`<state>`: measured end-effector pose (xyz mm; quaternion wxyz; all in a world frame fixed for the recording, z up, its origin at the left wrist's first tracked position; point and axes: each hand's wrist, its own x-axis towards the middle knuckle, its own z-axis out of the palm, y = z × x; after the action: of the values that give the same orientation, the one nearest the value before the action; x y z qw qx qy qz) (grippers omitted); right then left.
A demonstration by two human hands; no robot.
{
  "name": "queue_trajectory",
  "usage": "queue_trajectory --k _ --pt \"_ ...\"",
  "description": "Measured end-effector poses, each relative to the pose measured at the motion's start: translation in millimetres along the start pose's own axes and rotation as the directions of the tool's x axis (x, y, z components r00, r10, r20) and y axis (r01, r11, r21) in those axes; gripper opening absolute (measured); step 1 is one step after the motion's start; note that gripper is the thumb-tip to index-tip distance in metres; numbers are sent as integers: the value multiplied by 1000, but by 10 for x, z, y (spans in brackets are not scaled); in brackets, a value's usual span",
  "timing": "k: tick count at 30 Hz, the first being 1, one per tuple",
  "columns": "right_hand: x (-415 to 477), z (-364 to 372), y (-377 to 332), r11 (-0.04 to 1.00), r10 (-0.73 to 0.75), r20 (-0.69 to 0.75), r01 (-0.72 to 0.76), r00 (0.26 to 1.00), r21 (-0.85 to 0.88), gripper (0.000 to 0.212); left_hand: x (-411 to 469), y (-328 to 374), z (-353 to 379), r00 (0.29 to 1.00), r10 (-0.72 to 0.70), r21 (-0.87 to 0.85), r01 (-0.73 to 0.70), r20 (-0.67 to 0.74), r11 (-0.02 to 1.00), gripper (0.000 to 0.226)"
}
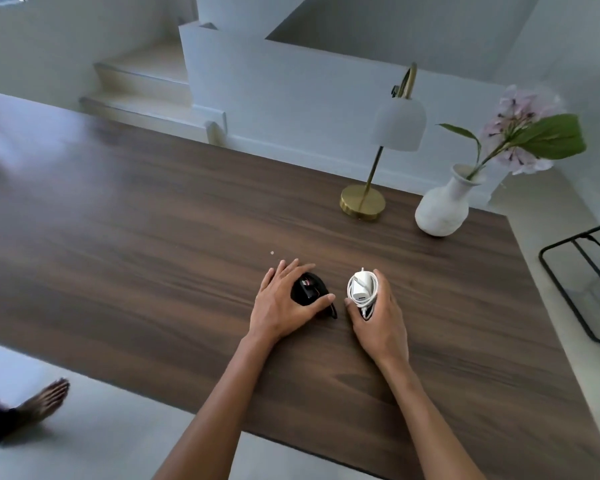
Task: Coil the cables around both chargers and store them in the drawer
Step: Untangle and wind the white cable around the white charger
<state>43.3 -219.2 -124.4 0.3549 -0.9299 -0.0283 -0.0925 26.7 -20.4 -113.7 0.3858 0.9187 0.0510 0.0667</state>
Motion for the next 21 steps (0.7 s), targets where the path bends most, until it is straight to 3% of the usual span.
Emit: queue_trajectory --k 5,12,16,21 --pt "-47 -43 -95 998 63 6 -63 998 -3 71 -35 -22 -78 1000 -9 -93 10 9 996 56" --pt "-384 194 -510 993 107 -78 -111 991 -37 70 -260 -447 -665 993 -55 -113 67 105 991 62" --pt "-557 481 -859 996 61 -114 -67 992 -53 69 -416 -801 -1097 997 -22 -95 29 75 995 76" --pt "-803 777 -1253 995 45 -127 -56 991 -80 69 -587 -1079 -1288 991 84 67 -91 107 994 113"
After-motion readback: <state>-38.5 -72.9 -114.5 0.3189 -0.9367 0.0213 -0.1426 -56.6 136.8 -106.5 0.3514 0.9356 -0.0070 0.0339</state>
